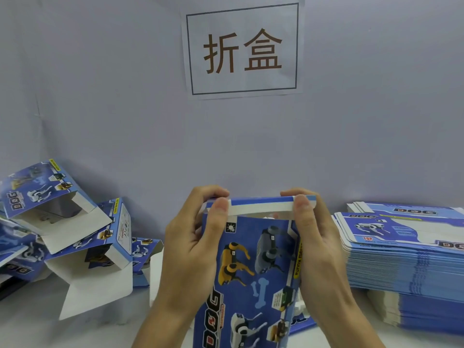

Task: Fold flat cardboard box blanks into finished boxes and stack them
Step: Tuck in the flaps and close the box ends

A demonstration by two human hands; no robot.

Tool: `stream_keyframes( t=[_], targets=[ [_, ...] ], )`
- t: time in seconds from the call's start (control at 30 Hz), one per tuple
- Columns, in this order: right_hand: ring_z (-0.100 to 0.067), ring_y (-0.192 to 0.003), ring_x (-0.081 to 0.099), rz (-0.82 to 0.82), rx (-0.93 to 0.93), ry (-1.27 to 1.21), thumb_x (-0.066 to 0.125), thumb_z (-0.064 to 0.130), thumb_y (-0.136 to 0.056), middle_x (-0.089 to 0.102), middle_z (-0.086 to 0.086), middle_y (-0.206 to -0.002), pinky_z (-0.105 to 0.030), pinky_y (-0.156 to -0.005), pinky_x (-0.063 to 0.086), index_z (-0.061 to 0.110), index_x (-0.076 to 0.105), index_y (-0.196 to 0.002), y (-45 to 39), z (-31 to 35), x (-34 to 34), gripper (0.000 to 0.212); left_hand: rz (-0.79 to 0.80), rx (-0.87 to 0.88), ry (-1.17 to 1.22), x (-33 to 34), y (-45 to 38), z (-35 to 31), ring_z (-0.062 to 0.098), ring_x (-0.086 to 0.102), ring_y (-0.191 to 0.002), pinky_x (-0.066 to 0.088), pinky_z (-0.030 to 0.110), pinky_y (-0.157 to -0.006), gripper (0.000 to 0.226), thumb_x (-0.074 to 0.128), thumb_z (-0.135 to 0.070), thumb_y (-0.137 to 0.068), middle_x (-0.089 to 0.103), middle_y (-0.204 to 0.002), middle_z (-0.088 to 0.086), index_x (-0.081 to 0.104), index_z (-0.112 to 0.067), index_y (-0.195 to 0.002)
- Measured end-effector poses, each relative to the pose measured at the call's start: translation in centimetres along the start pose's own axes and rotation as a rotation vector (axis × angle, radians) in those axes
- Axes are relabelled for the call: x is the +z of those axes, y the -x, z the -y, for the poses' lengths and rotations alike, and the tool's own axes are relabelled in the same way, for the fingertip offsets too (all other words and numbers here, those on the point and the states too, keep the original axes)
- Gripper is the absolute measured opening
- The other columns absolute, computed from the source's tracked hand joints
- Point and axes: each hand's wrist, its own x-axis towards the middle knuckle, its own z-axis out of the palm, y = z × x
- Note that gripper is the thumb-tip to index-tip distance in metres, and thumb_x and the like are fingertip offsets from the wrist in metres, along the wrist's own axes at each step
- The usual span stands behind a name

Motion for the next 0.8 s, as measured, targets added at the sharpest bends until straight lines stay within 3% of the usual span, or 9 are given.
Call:
stream_keyframes(
  t=[0.07, 0.2, 0.33, 0.43, 0.63, 0.8],
  targets=[
    [-0.021, -0.078, 0.075, -0.001, 0.027, -0.020, 0.062, 0.056, -0.086, 0.072, -0.009, -0.086, -0.025, -0.055, 0.057, 0.027, 0.065, -0.098, 0.0, 0.0, 0.0, 0.031, -0.006, -0.015, 0.004, 0.0, -0.2, -0.3, 0.028, 0.073, -0.081, 0.060, 0.032, -0.055, 0.020, 0.055, -0.049, -0.094, 0.070, -0.088, 0.006, 0.065, -0.032, -0.096],
    [-0.037, -0.095, 0.073, 0.029, 0.107, -0.071, 0.066, 0.054, -0.077, 0.069, -0.022, -0.103, -0.047, -0.066, 0.062, 0.028, 0.066, -0.100, -0.1, 0.2, -0.2, 0.035, -0.021, -0.050, 0.025, 0.0, -0.5, -0.4, 0.027, 0.073, -0.081, 0.059, 0.028, -0.057, 0.026, 0.048, -0.046, -0.090, 0.069, -0.086, 0.009, 0.066, -0.027, -0.094],
    [-0.042, -0.098, 0.070, 0.051, 0.159, -0.096, 0.065, 0.038, -0.083, 0.070, -0.017, -0.103, -0.057, -0.075, 0.060, 0.025, 0.067, -0.096, -0.3, 0.2, -0.8, 0.019, -0.034, -0.080, 0.037, 0.0, -0.5, -0.3, 0.025, 0.073, -0.077, 0.056, 0.024, -0.053, 0.029, 0.050, -0.047, -0.088, 0.068, -0.085, 0.011, 0.064, -0.022, -0.092],
    [-0.043, -0.099, 0.069, 0.040, 0.169, -0.077, 0.064, 0.040, -0.082, 0.068, -0.021, -0.105, -0.064, -0.077, 0.058, 0.026, 0.067, -0.094, -0.2, 0.3, -0.7, 0.019, -0.041, -0.077, 0.039, 0.1, -0.4, -0.4, 0.019, 0.073, -0.073, 0.054, 0.021, -0.051, 0.034, 0.049, -0.046, -0.088, 0.069, -0.080, 0.009, 0.064, -0.017, -0.094],
    [-0.042, -0.098, 0.070, 0.028, 0.162, -0.025, 0.065, 0.056, -0.082, 0.070, -0.018, -0.108, -0.066, -0.078, 0.057, 0.023, 0.064, -0.095, -0.3, 0.7, -0.1, 0.035, -0.079, -0.033, 0.032, 0.4, -0.3, -0.5, 0.020, 0.073, -0.070, 0.054, 0.021, -0.051, 0.031, 0.045, -0.047, -0.091, 0.068, -0.080, 0.011, 0.063, -0.022, -0.090],
    [-0.035, -0.086, 0.074, 0.025, 0.176, -0.041, 0.066, 0.046, -0.082, 0.071, -0.013, -0.094, -0.044, -0.062, 0.061, 0.024, 0.065, -0.091, -0.3, 0.8, -0.2, 0.023, -0.123, 0.015, -0.033, 1.2, 0.1, 0.2, 0.008, 0.072, -0.086, 0.055, 0.016, -0.057, 0.032, 0.042, -0.045, -0.098, 0.071, -0.096, -0.012, 0.062, -0.021, -0.106]
  ],
)
